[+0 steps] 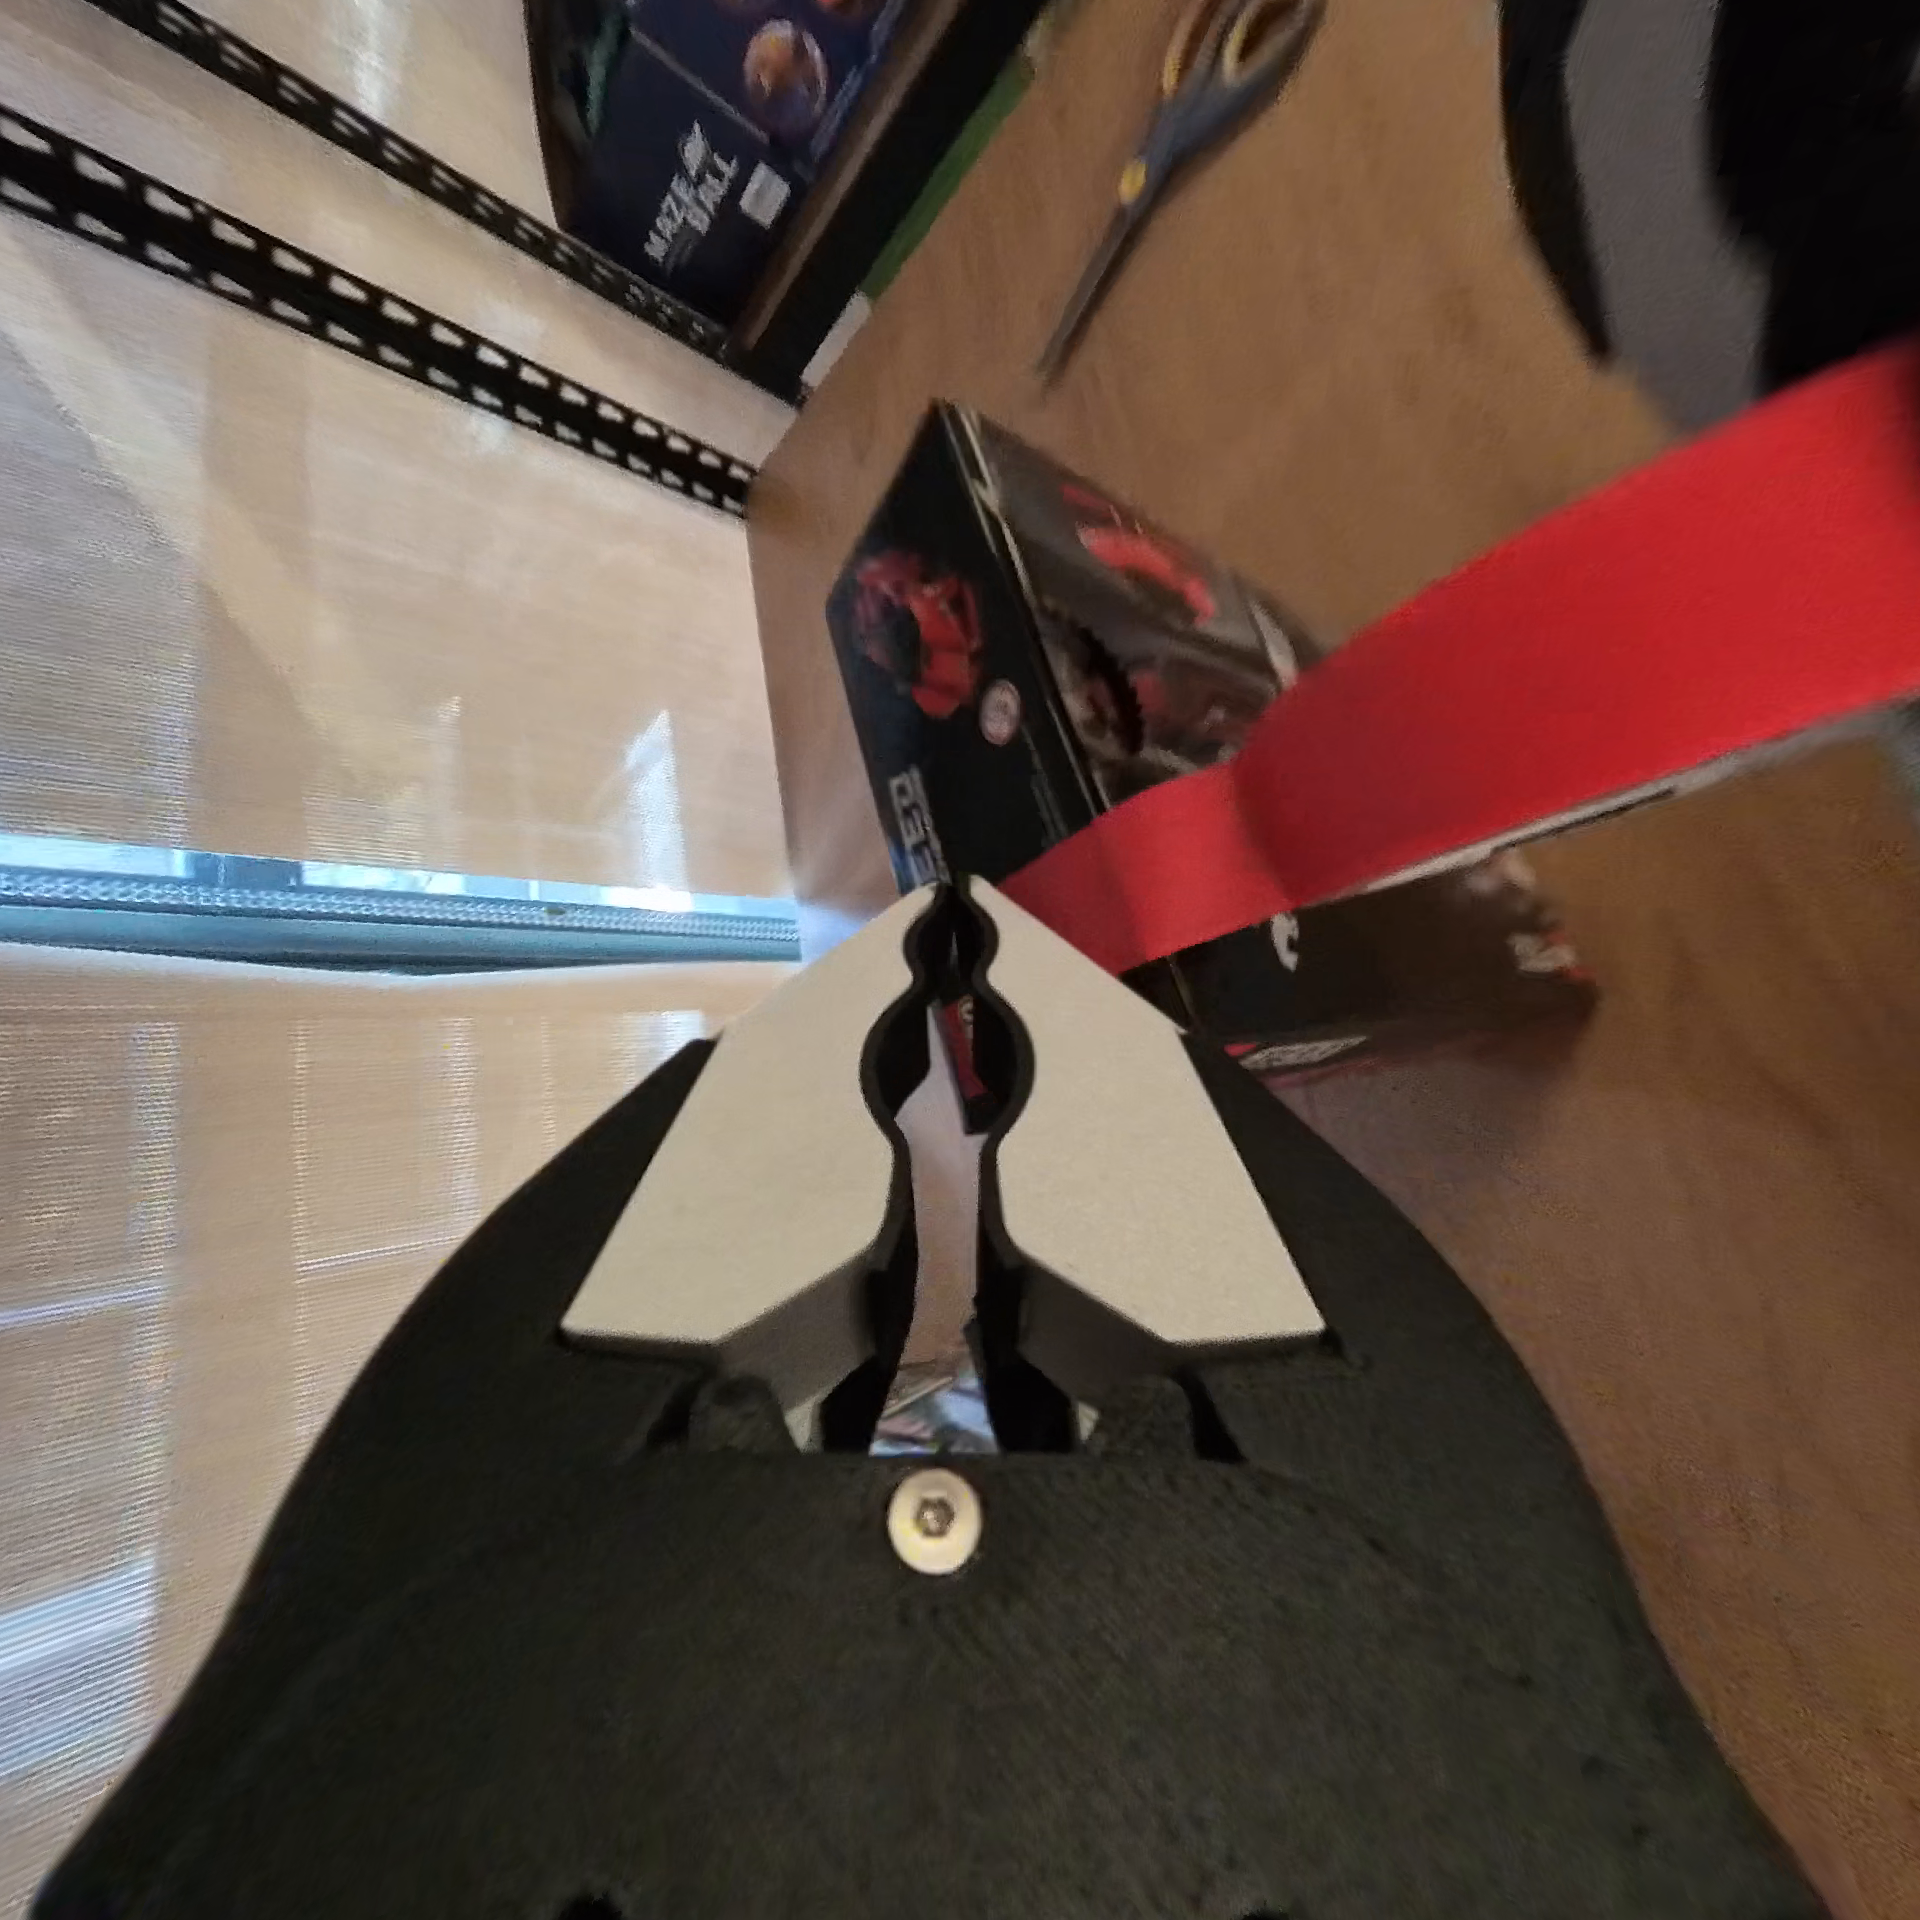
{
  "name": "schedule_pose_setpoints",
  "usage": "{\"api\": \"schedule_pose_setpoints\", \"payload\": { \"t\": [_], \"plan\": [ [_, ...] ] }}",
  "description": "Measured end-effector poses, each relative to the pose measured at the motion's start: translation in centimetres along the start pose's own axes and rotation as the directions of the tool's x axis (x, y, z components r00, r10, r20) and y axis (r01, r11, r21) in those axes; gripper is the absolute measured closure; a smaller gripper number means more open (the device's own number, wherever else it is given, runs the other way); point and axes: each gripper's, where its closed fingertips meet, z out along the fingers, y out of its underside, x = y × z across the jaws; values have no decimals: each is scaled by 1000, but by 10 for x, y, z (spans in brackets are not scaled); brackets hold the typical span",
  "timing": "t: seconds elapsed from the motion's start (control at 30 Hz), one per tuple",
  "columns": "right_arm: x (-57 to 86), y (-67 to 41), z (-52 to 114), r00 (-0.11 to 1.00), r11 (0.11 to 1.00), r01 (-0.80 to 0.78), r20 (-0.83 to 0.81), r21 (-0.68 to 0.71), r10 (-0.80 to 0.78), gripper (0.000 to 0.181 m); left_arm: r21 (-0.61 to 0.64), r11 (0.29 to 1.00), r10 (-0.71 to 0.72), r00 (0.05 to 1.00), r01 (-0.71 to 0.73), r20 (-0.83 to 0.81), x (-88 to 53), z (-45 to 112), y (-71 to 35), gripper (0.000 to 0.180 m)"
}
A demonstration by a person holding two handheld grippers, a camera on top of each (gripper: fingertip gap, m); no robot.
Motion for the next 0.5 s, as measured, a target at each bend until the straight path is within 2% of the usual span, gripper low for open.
{"api": "schedule_pose_setpoints", "payload": {
  "t": [0.27, 0.4, 0.5],
  "plan": [
    [-1, 1, 1, 1000, 1000, 4, 4, -8, -4, 174, 65, 988, 135, 985, -143, 106, 1, 5, -3, 180],
    [-3, 1, -1, 1000, 1000, 5, 18, 0, -5, 174, 122, 980, 138, 976, -160, 168, 1, 1, -1, 180],
    [-1, 1, -1, 1000, 1000, 2, 11, 3, -2, 173, 107, 980, 147, 970, -170, 191, -2, 0, 6, 180]
  ]
}}
